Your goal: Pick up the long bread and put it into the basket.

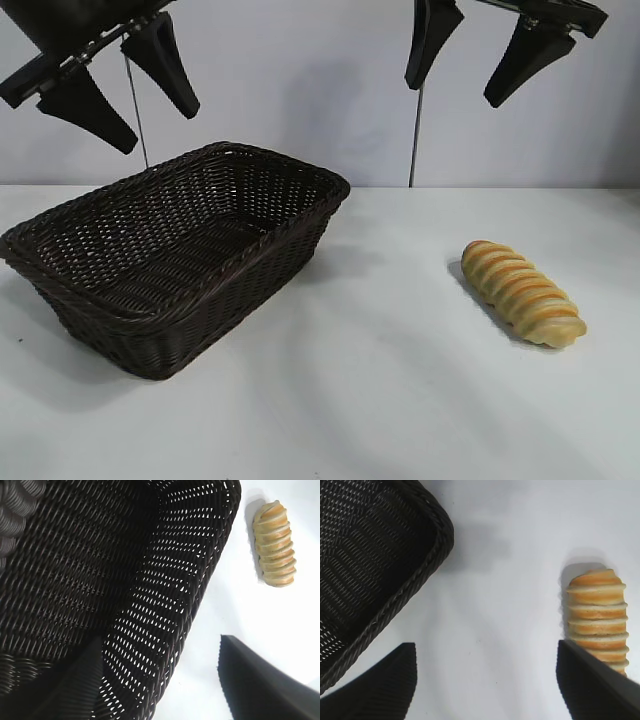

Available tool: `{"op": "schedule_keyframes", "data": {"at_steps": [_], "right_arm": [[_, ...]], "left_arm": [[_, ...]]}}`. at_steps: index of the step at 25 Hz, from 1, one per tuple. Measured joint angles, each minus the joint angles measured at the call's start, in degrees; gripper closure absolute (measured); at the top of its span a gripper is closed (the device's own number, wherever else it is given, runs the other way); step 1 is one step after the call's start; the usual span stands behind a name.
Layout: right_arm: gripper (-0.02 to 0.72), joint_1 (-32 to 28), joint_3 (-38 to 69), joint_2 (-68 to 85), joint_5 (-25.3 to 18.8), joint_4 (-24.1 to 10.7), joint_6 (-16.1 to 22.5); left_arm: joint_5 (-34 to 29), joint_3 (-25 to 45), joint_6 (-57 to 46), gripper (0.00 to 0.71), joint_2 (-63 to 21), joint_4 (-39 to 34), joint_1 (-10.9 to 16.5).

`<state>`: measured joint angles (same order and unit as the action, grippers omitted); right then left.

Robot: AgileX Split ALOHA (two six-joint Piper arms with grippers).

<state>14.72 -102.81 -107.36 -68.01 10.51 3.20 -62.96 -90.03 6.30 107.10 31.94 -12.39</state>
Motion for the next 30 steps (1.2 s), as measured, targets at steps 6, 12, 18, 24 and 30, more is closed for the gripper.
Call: {"op": "schedule_keyframes", "data": {"at_steps": [6,12,18,24,30], "right_arm": [[0.146,0.0,0.0,0.0,0.1,0.0,0.0],[0.146,0.0,0.0,0.0,0.1,0.0,0.0],[0.146,0.0,0.0,0.0,0.1,0.0,0.0],[0.146,0.0,0.0,0.0,0.1,0.0,0.0],[0.146,0.0,0.0,0.0,0.1,0.0,0.0]], "left_arm": [[-1.1,0.0,-3.7,0.226,0.0,-0.1,0.0],[-5.1,0.0,-7.5,0.226,0.0,-1.2,0.0],[-6.4,1.2,-8.4,0.228,-1.8,-1.7,0.0],[-3.1,8.2,-11.3,0.230,-8.3,-2.2,0.0],[4.8,20.7,-18.1,0.230,-15.9,-4.2,0.0]]}}
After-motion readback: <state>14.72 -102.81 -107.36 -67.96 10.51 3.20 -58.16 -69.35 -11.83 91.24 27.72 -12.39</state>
